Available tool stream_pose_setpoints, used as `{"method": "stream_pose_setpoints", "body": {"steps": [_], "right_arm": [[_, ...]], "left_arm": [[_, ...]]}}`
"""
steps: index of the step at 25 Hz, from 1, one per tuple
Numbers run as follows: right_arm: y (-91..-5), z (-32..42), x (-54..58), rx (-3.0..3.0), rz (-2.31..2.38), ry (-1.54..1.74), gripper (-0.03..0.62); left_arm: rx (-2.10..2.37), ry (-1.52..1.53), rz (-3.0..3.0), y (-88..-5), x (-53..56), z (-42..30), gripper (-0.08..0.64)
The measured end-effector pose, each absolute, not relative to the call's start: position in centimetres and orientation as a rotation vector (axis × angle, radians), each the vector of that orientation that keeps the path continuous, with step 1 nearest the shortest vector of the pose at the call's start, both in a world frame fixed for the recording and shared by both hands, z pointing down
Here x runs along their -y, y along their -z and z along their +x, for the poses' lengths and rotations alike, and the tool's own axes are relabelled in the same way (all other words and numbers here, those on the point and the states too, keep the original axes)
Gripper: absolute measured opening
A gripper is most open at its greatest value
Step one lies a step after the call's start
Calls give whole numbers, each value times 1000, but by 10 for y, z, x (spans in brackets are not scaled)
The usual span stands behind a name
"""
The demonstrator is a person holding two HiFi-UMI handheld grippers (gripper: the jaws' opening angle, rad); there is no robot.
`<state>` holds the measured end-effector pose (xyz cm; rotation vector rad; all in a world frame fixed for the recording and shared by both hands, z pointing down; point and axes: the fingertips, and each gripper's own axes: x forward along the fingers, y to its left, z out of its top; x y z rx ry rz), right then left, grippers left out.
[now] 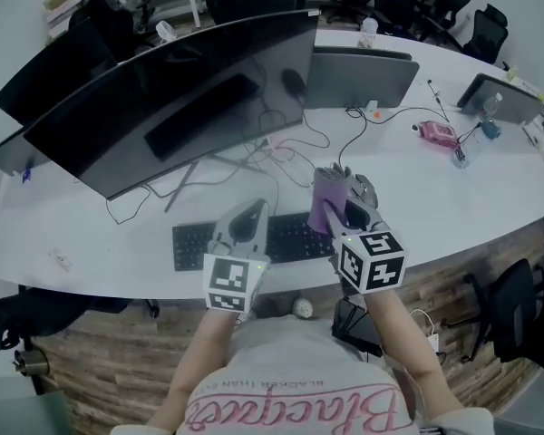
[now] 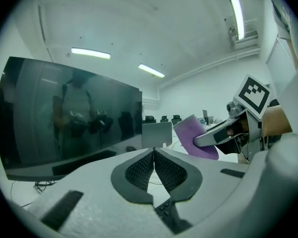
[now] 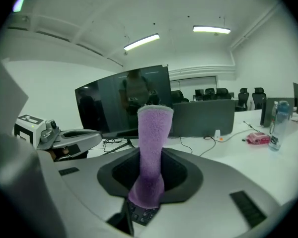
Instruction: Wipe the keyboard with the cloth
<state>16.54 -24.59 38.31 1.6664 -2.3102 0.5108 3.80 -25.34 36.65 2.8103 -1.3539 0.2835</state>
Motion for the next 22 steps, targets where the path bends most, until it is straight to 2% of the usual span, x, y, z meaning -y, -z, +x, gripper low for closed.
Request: {"method": "stream_pose_setpoints", "body": {"steps": [8,16,22], "right_arm": [[-315,106,252,2476,1598,-150,92],[-294,63,246,2572,1526,-54,92],[-273,31,237,2652,1470,144,92]], "left_arm": [[1439,-164,2850,-324,255,16,5],[1516,-95,2851,-297,251,-6,5],[1567,-47,2852,-282,248,-24,5]]}}
